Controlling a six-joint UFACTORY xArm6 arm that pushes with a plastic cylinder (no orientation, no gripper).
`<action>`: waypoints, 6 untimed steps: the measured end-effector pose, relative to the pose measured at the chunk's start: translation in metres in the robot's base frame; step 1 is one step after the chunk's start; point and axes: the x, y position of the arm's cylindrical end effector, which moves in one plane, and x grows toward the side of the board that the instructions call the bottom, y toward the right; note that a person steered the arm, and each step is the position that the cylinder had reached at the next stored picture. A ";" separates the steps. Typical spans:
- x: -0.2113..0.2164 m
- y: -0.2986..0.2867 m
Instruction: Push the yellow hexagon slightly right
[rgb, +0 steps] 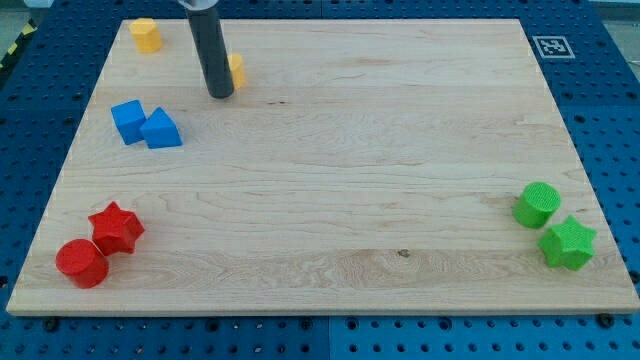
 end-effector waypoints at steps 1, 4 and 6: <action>-0.023 0.000; -0.066 -0.053; -0.082 -0.173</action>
